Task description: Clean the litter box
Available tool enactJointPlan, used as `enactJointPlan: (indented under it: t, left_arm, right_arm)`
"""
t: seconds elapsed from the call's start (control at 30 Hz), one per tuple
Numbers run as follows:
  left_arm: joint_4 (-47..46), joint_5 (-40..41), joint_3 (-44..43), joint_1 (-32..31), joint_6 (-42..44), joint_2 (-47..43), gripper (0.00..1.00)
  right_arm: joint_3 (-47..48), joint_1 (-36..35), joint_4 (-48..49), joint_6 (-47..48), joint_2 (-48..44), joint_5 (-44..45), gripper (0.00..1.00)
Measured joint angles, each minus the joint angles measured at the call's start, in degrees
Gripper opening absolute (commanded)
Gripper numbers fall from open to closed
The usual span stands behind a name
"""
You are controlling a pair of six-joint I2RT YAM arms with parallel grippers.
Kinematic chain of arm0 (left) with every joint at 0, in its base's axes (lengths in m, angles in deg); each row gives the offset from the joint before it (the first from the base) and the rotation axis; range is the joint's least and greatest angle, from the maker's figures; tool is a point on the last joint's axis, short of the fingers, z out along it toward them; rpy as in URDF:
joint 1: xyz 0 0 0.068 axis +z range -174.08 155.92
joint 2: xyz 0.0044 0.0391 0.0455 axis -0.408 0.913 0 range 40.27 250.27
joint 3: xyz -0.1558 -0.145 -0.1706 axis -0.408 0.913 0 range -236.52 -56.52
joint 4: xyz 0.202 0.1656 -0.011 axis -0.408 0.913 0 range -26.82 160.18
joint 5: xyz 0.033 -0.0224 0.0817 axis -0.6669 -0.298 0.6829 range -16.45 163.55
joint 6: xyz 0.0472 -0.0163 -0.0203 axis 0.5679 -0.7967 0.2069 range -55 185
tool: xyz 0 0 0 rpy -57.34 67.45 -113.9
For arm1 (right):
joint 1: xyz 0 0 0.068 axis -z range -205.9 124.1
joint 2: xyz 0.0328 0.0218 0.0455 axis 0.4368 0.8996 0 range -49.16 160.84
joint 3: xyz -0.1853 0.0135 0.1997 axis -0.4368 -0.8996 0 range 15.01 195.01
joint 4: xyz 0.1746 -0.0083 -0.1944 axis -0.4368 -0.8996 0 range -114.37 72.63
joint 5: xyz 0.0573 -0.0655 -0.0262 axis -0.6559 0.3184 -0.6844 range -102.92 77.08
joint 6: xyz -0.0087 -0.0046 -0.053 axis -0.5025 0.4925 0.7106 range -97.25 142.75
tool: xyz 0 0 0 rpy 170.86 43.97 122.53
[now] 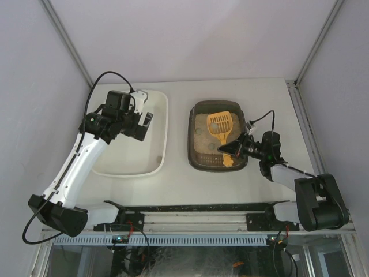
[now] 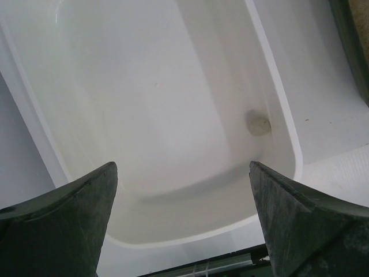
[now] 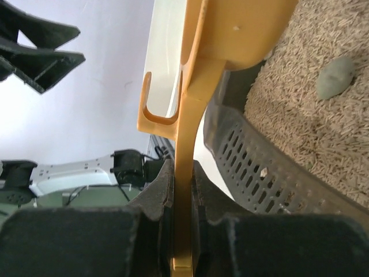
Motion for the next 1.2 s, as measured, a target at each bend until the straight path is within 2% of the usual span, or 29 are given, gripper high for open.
enactJointPlan:
  t: [0.13,0.2,0.3,0.43,0.6,0.7,0.8,0.93,1.2]
  left_arm:
    - [1.40,0.46,-0.83,1.73,0.13,0.63,0.99]
    - [4.31,-2.38,-4.04,6.29,0.11,2.86,1.00]
    - [5.55,-6.16,-9.35,16.96,-0.13,6.86,1.00]
    - [7.67,-5.51,-14.64,27.26,-0.26,9.73,1.00]
    - [13.05,-12.68,-26.43,37.42,-0.33,15.74,1.00]
    - [15.74,-18.14,-30.88,43.69,-0.52,19.08,1.00]
    - [17.68,-20.00,-32.46,48.48,-1.31,21.35,1.00]
    - [19.17,-21.22,-32.50,51.76,-2.08,22.77,1.00]
    - [20.87,-23.69,-32.33,53.57,-1.40,22.84,1.00]
  right_arm:
    - [0.20,2.43,0.72,-0.76,0.33,-1.22,0.00]
    - [0.87,3.93,-0.70,-0.46,0.61,-1.27,0.00]
    - [4.48,3.41,-7.34,1.97,0.37,-0.37,0.00]
    - [13.33,-1.99,-21.88,8.17,-1.44,2.43,0.00]
    - [29.40,-11.58,-39.78,16.00,-0.81,7.02,0.00]
    - [40.15,-19.10,-48.70,20.24,2.69,10.95,0.00]
    - [52.54,-28.68,-58.55,25.07,9.94,18.38,0.00]
    - [65.35,-40.46,-69.02,30.86,20.68,30.64,0.00]
    - [77.26,-56.83,-83.47,40.89,36.79,61.00,0.00]
